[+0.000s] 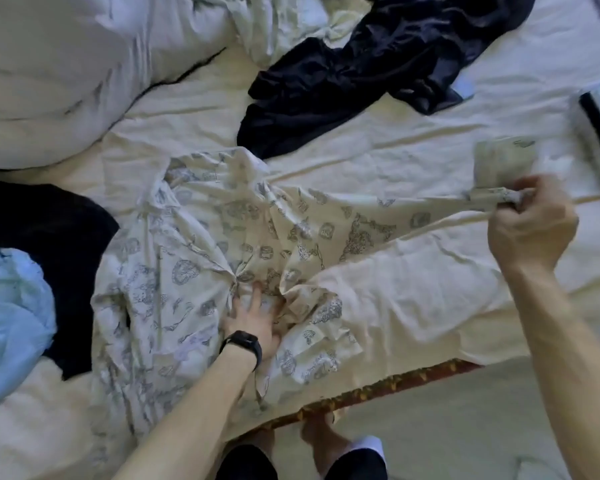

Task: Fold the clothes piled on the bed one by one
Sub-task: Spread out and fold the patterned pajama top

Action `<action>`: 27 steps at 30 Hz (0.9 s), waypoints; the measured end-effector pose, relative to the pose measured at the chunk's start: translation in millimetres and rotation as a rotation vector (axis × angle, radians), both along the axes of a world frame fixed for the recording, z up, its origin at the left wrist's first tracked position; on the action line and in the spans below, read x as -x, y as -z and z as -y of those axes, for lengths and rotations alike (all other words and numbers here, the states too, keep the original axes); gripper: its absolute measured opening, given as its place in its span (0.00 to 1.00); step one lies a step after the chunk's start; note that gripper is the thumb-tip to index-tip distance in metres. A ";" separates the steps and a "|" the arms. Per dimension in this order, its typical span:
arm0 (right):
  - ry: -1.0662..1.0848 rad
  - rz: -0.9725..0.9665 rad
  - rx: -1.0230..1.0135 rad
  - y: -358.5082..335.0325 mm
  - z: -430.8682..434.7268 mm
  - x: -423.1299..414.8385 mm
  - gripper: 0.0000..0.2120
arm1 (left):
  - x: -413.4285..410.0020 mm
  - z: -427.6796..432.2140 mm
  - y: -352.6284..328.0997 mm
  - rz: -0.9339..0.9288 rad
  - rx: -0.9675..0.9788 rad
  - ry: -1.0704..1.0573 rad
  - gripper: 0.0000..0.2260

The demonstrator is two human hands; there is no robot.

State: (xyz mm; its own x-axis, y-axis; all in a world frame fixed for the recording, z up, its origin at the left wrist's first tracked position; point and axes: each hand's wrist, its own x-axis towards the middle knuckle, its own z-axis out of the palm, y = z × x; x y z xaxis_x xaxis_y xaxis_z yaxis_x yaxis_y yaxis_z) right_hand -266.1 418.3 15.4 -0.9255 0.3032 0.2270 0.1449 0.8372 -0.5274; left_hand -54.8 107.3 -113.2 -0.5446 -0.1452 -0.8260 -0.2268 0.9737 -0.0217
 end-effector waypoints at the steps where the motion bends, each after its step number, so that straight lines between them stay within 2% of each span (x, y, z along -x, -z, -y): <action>1: -0.010 0.074 -0.008 12.6 -4.2 8.5 0.16 | 5.6 -3.8 -2.3 0.012 0.015 0.009 0.30; 4: -0.109 0.486 0.043 69.6 -16.2 17.7 0.20 | 30.7 -12.2 -6.5 0.024 0.084 0.085 0.23; 6: -0.163 0.615 0.080 104.4 -19.6 7.7 0.25 | 46.3 -16.0 -6.2 0.007 0.118 0.090 0.21; 10: -0.183 0.555 0.067 139.1 -1.0 -53.2 0.26 | 50.2 -28.4 1.5 -0.064 0.143 -0.042 0.21; 13: -0.505 0.554 0.125 130.9 24.3 -130.2 0.27 | 26.6 -40.2 6.7 -0.151 0.099 -0.190 0.20; 16: -0.833 0.698 0.087 128.1 38.8 -186.4 0.32 | -8.6 -50.6 6.6 -0.262 0.093 -0.295 0.22; 20: -0.901 0.933 -0.025 139.3 53.4 -209.1 0.40 | -59.2 -70.6 -0.8 -0.416 0.037 -0.313 0.32; 23: -0.875 0.899 -0.131 150.2 64.1 -208.7 0.37 | -94.0 -76.6 -0.8 -0.368 -0.038 -0.218 0.35; 27: -0.939 0.797 -0.213 158.9 70.9 -207.2 0.25 | -119.2 -56.8 18.0 -0.217 0.021 -0.059 0.40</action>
